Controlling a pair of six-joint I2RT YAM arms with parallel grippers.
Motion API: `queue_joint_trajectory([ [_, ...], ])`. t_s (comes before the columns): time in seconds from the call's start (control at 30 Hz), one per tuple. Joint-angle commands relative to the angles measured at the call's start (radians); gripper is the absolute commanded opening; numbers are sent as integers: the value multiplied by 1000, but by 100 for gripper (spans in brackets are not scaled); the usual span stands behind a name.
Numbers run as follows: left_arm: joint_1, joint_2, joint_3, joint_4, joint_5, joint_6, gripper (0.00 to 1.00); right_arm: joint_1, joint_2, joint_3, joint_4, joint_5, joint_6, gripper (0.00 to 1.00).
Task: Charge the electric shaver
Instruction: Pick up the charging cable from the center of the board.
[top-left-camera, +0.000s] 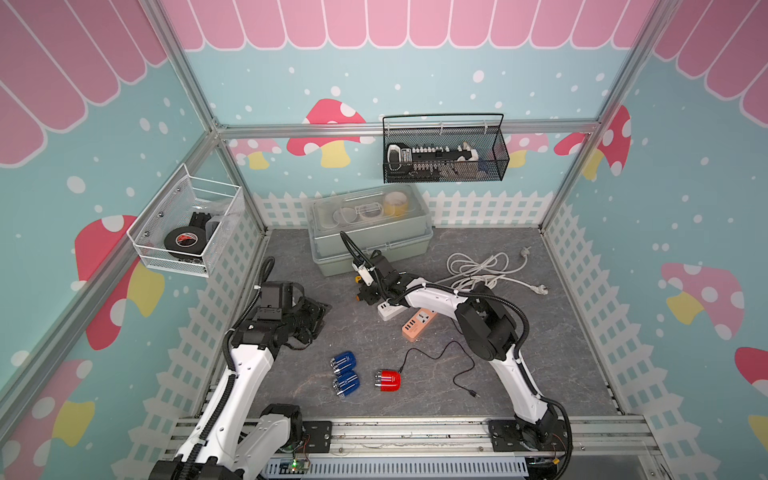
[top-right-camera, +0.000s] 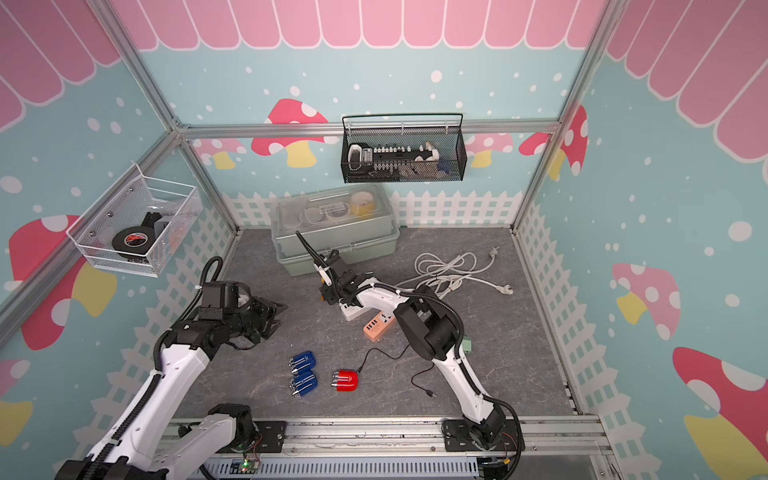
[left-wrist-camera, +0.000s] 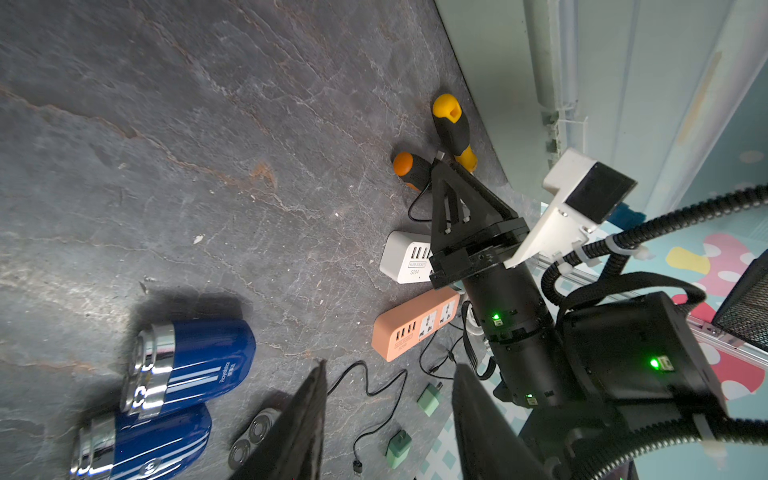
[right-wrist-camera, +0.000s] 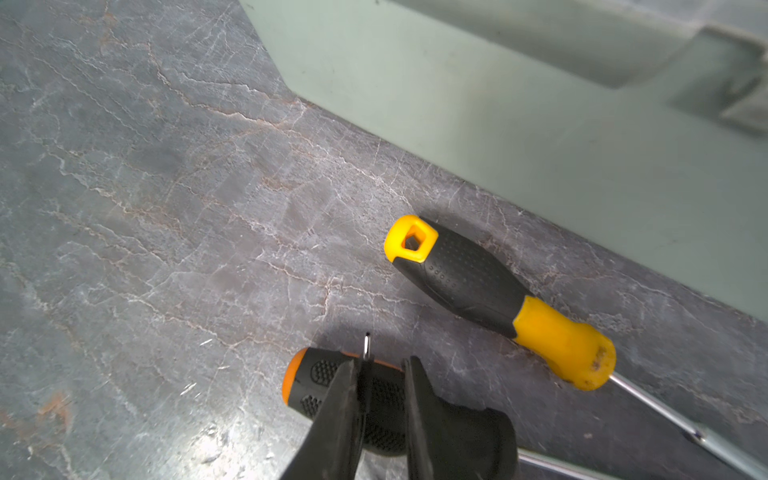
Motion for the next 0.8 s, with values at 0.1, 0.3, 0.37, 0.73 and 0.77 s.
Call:
queue_joint_trajectory([
  [0.1, 8, -2, 14, -16, 11, 22, 47, 9, 43, 42, -35, -3, 5, 22],
  [0.3, 8, -8, 15, -24, 14, 31, 46, 10, 48, 46, -40, -4, 11, 18],
  [0.37, 8, -8, 17, -26, 13, 34, 46, 10, 44, 48, -44, -3, 12, 14],
  [0.73, 7, 37, 98, -33, 37, 36, 46, -1, -223, -113, 25, -108, -39, 0],
  [0.77, 5, 50, 110, -32, 45, 25, 46, -5, -264, -150, 33, -145, -36, 0],
])
